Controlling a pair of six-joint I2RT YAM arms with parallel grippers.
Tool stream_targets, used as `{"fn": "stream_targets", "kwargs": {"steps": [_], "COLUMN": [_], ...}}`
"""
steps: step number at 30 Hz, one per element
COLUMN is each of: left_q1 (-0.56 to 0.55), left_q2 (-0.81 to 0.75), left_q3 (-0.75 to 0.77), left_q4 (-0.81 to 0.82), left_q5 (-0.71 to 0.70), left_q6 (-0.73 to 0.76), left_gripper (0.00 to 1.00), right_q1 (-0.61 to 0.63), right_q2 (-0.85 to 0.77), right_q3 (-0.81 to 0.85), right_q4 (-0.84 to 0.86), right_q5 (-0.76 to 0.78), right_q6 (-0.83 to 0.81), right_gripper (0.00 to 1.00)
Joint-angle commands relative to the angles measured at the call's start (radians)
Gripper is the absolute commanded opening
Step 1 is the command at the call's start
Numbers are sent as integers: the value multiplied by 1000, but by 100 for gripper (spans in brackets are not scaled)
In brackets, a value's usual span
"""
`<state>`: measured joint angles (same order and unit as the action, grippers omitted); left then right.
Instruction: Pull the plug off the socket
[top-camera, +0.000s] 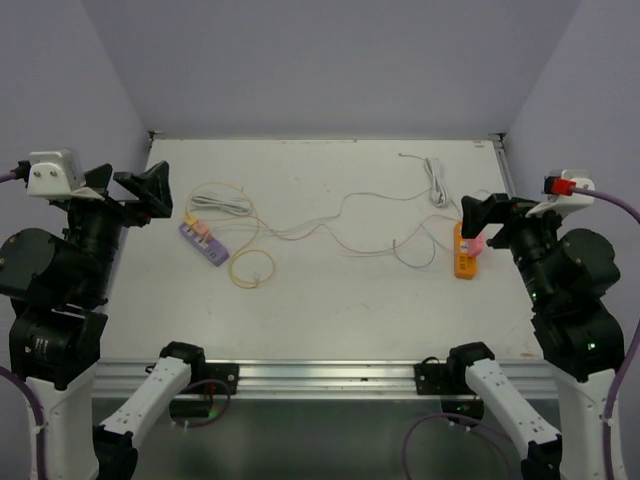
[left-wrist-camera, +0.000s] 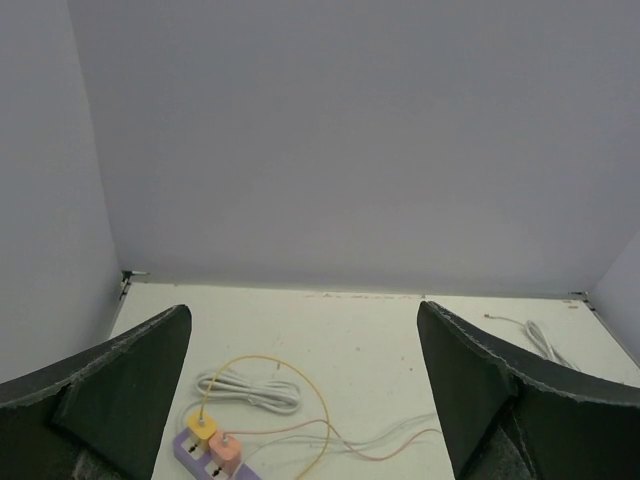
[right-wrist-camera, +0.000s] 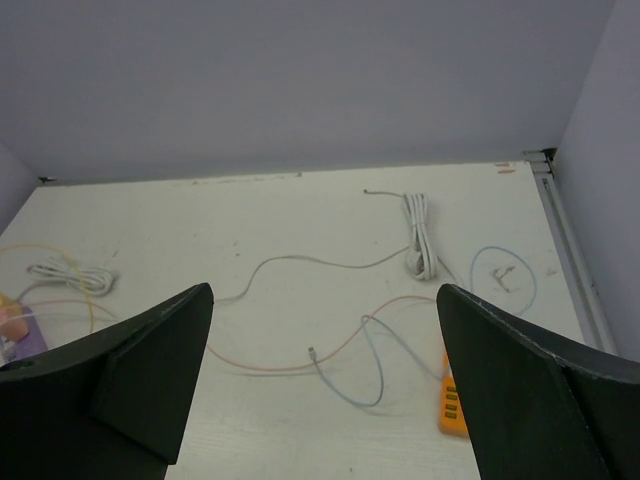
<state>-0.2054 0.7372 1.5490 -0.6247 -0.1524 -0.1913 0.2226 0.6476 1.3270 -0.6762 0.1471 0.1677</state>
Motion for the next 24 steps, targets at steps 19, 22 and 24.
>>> {"fn": "stream_targets", "kwargs": {"steps": [19,22,24], "left_q1": [-2,15,26], "left_q2": [249,298,349], "left_q3": [-389,-443,-472], "left_q4": [-118,-95,-78], "left_q5": [-160,-206,-263], "left_q6": [-275,-307,-336], "left_gripper": [100,100,100], "right_q1": [6,4,4], "right_q2": [196,184,172], "right_q3": [-169,-198,-221], "right_q4": [-36,-37,-39], "right_q5": [-168,-194,-211], "right_q6": [102,96,92], "right_gripper": [99,99,99]}}
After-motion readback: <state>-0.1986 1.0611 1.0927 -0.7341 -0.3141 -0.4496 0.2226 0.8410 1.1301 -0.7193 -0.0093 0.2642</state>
